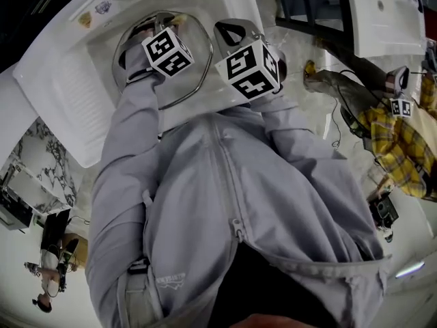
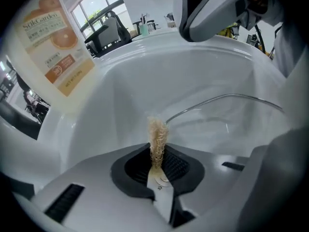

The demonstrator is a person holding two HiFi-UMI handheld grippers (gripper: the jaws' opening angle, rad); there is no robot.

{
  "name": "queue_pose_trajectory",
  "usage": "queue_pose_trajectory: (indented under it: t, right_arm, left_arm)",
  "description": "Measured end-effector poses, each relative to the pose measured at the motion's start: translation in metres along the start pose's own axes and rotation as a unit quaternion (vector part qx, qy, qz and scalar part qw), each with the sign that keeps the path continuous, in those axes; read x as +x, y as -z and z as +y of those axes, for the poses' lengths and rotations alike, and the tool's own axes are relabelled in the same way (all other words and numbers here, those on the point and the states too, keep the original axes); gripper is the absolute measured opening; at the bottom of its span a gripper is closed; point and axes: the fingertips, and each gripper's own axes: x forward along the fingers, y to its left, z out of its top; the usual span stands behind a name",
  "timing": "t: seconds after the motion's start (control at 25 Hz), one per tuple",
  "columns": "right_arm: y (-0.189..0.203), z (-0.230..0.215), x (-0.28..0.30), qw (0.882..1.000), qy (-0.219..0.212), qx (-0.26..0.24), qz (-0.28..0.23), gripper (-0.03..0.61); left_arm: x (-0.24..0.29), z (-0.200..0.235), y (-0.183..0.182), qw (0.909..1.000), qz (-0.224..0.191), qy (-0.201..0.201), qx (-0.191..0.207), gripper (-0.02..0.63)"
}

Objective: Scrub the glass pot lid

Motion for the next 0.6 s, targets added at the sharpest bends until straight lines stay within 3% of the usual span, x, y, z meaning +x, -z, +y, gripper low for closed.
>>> queue_pose_trajectory:
  t: [0.36, 0.6]
  right_arm:
    - [0.019, 0.005, -0.007, 1.0, 0.004, 0.003, -0.006, 0.005]
    - [0.015, 0.01, -0.002, 1.0, -0.003, -0.007, 0.0, 0.005]
  left_arm:
    - [0.013, -0.015, -0.001, 0.9995, 0.023, -0.003, 0.023, 0.037]
    - [0.013, -0.04, -0.008, 0.996, 0.02, 0.011, 0.086, 0.037]
